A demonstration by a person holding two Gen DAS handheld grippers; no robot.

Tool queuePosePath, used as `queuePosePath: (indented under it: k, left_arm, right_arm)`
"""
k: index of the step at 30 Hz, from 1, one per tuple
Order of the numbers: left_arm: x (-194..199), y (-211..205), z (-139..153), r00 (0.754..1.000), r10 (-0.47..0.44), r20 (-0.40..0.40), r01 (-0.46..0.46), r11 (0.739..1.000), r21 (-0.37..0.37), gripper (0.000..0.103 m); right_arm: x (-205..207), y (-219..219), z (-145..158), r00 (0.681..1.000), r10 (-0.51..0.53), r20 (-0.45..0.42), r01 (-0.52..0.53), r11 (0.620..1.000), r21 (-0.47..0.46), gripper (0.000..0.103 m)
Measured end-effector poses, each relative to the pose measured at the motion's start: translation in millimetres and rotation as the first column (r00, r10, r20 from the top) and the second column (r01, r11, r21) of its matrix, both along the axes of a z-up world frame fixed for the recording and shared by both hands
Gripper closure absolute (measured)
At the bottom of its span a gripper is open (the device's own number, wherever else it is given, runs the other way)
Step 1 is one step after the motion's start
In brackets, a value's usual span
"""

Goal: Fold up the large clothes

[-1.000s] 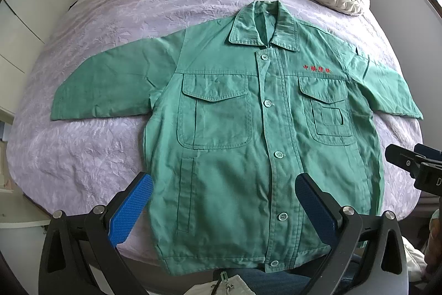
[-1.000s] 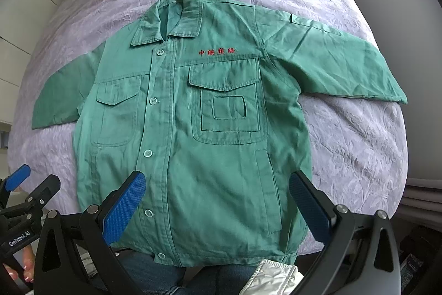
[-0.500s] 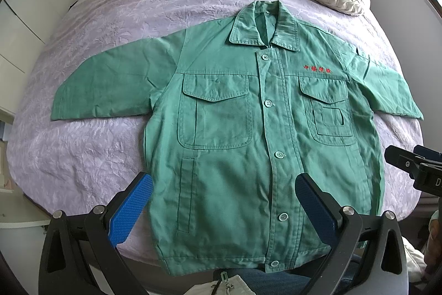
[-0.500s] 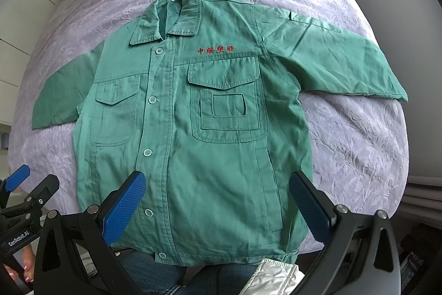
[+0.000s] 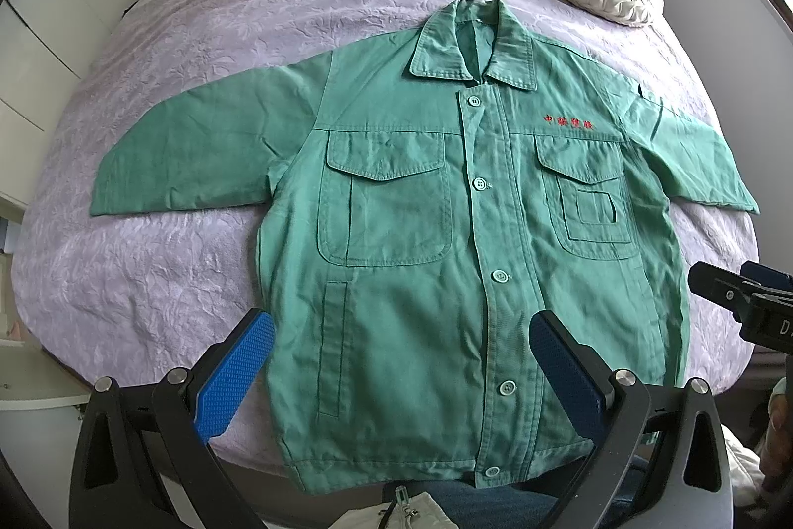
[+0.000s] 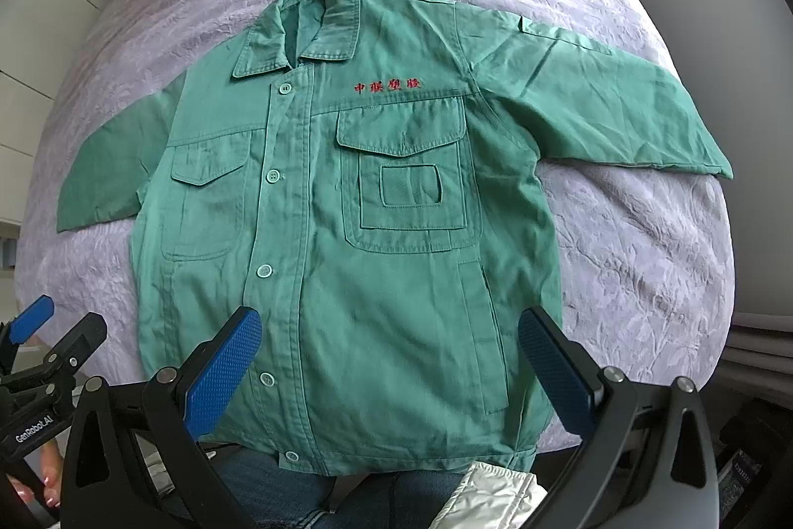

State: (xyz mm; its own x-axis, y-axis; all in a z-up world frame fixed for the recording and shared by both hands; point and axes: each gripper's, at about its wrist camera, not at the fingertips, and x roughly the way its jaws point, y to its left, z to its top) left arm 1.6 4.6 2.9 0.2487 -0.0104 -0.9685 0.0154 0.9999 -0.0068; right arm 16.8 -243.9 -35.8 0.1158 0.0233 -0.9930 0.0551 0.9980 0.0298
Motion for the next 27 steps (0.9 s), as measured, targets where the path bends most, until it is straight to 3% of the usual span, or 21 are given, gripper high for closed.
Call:
queuePosePath:
  k: [19,21,27]
  left_arm:
    - [-2,1,1,1.0,-0.005,0.005,0.005,1.0,-0.009,0.0]
    - [-4,-4,-6,1.0,-0.005,-0.026,0.007,0.999,0.05,0.0]
    - [-5,-2,-14,0.998,-0.005,-0.061,0.009,0.997,0.072,0.0]
  right_arm:
    - [-5,-3,-3,1.0,-0.014,-0.011,0.014,1.0,0.001,0.0]
    - [-3,-3,-3,1.0,-0.019,-0.017,0.019,1.0,0.0,0.0]
    - [-4,-3,-10,0.998,-0.034,-0.044,0.034,0.999,-0.003,0.0]
